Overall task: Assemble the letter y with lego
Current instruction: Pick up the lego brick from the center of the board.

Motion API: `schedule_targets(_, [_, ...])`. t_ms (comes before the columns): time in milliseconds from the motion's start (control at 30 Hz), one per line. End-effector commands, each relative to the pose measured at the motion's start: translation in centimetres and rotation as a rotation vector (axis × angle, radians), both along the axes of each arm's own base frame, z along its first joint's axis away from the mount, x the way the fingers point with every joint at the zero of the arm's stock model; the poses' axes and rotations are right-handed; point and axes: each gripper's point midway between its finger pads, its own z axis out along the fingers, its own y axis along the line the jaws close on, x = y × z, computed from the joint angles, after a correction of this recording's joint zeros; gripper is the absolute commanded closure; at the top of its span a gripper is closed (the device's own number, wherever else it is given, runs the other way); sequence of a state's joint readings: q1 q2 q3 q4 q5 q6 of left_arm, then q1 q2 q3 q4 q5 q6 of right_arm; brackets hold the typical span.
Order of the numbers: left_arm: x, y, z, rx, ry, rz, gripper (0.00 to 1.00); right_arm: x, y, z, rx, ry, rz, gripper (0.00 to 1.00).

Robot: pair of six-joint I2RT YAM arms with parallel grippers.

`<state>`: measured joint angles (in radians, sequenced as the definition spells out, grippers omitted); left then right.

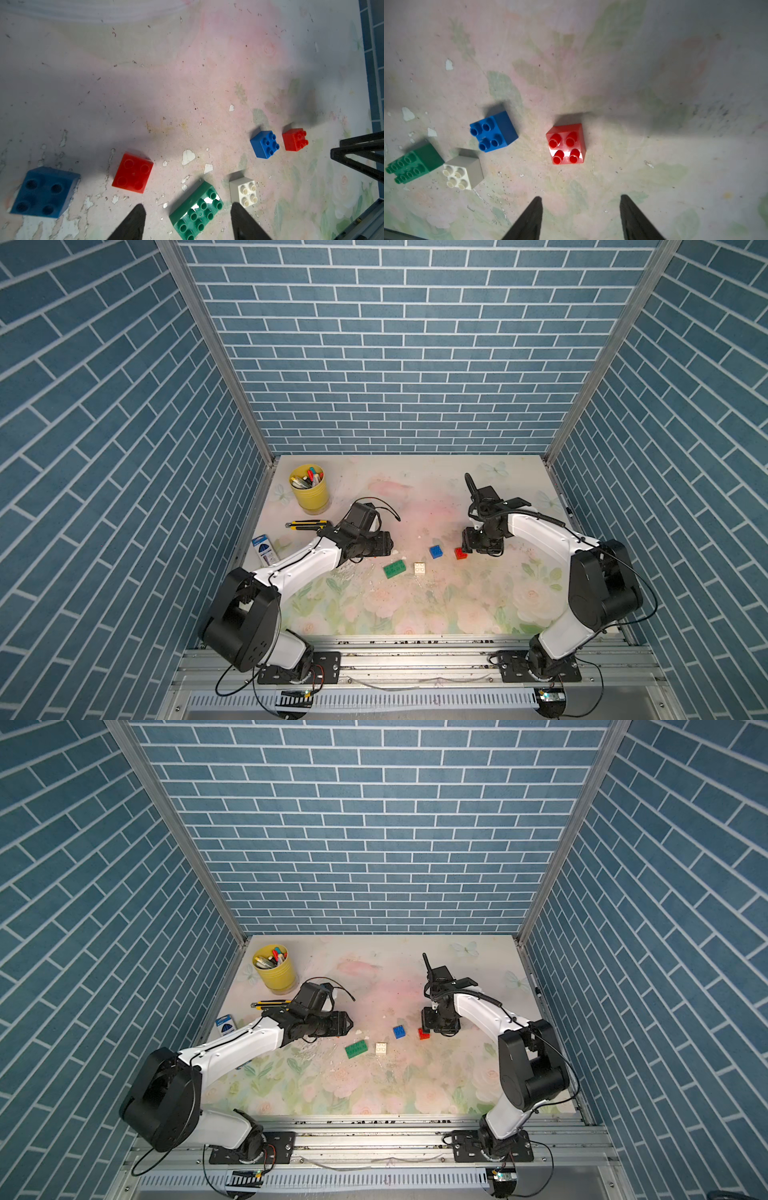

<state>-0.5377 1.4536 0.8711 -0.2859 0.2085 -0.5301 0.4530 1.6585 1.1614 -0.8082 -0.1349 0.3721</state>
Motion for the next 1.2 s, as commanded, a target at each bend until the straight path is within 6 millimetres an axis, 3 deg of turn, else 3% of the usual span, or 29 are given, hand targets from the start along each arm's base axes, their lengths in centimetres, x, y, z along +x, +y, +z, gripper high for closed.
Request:
schedule_targets(0, [0.2,-1.5,0.8,-0.037,-0.008,-0.022,0.32,-0.6,0.4,-0.4,-0.031,0.049,0.06,0.38])
schedule_targets(300, [-0.7,-3.1,-0.3,-0.035,0.016,-0.054,0.32,0.5,1.4,-2.3,-0.056,0.079,0.102,0.4])
schedule_targets(633, [-1.0,-3.2,-1.0,-0.012,0.029,-0.053,0.32,1.5,2.2,-3.6,-0.051,0.095,0.116,0.48])
schedule_targets(867, [-1.1,-3.3,-1.5,0.0,0.042,-0.054,0.31,1.9,2.5,-4.0,-0.056,0.098,0.118,0.57])
schedule_targets(1033, [-1.2,-3.3,-1.9,0.009,0.05,-0.055,0.31,2.0,2.5,-4.0,-0.071,0.095,0.122,0.52])
schedule_targets(1167, [-1.2,-3.4,-2.1,0.012,0.051,-0.054,0.31,1.9,2.5,-4.1,-0.073,0.096,0.128,0.57])
